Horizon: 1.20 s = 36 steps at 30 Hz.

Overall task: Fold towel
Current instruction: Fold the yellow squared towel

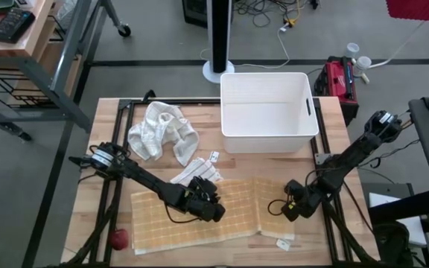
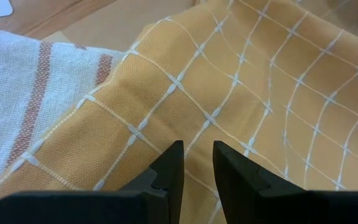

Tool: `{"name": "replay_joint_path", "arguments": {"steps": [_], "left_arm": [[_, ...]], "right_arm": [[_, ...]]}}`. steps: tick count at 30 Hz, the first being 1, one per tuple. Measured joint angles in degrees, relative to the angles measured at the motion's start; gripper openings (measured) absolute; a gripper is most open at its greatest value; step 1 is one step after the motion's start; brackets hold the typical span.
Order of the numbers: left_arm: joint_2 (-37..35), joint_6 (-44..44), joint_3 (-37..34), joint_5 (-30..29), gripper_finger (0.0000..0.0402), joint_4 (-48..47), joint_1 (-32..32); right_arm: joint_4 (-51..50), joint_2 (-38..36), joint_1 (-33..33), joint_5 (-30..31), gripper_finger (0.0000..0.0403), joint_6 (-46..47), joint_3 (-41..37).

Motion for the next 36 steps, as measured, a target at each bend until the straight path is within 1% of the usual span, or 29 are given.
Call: {"name": "replay_joint_path", "arguments": {"steps": [2, 4, 5, 6, 11, 13, 15, 17, 21, 23, 25, 28, 31, 34, 36], "left_arm": [[0.00, 0.04, 0.00, 0.00, 0.0076, -0.01, -0.01], [0.00, 0.07, 0.00, 0.00, 0.0076, 0.04, -0.02], [0.00, 0.09, 0.00, 0.00, 0.0076, 0.04, 0.00], [0.00, 0.11, 0.00, -0.04, 0.0076, 0.02, -0.02], [-0.66, 0.18, 0.04, -1.11, 0.0076, -0.86, -0.01], [-1.47, 0.57, 0.82, -1.08, 0.0076, -2.11, -0.02], [-2.43, 0.76, 1.66, -0.72, 0.0076, -4.34, -0.19], [-3.47, 0.70, 2.61, 1.01, 0.0076, -8.04, -0.68], [-4.28, 0.72, 4.97, 7.38, 0.0076, -14.97, -2.41], [-4.31, 2.50, 5.63, 11.10, 0.0076, -16.08, -3.80], [-4.31, 3.23, 5.81, 13.85, 0.0076, -17.10, -5.04], [-4.43, 1.67, 5.81, 15.36, 0.0076, -17.75, -7.03], [-5.52, -3.31, 5.81, 13.88, 0.0076, -19.58, -8.95], [-7.78, -7.72, 5.81, 9.27, 0.0076, -20.82, -11.10], [-9.93, -10.43, 5.81, 4.27, 0.0076, -21.75, -12.88]], "right_arm": [[1.15, 0.00, 0.00, 2.97, 0.0085, -0.23, -0.77], [2.21, 0.07, -0.04, 5.62, 0.0034, -0.85, -1.34], [2.51, 0.07, -0.04, 6.35, 0.0017, -1.62, -1.36], [2.79, 0.09, -0.09, 6.60, 0.0010, -2.20, -1.36], [0.71, -2.12, -0.21, 4.70, 0.0003, -6.36, -0.36], [-2.77, -3.63, -0.20, 4.51, 0.0002, -7.76, 1.47], [-10.15, -5.03, -0.20, 4.30, 0.0002, -9.29, 4.05], [-18.28, -6.16, -0.20, 4.32, 0.0002, -10.89, 7.37], [-32.51, -8.13, -0.15, 6.32, 0.0001, -13.91, 14.83], [-35.68, -8.70, -0.15, 8.09, 0.0001, -15.68, 18.18], [-36.82, -9.33, -0.16, 10.34, 0.0001, -17.70, 20.99], [-36.52, -9.47, -0.20, 12.96, 0.0001, -21.17, 24.29], [-35.93, -9.04, -0.31, 16.21, 0.0001, -24.66, 28.16], [-35.72, -8.01, -0.96, 18.57, 0.0000, -28.78, 32.17], [-34.24, -7.06, -1.83, 19.45, 0.0000, -32.03, 34.61]]}}
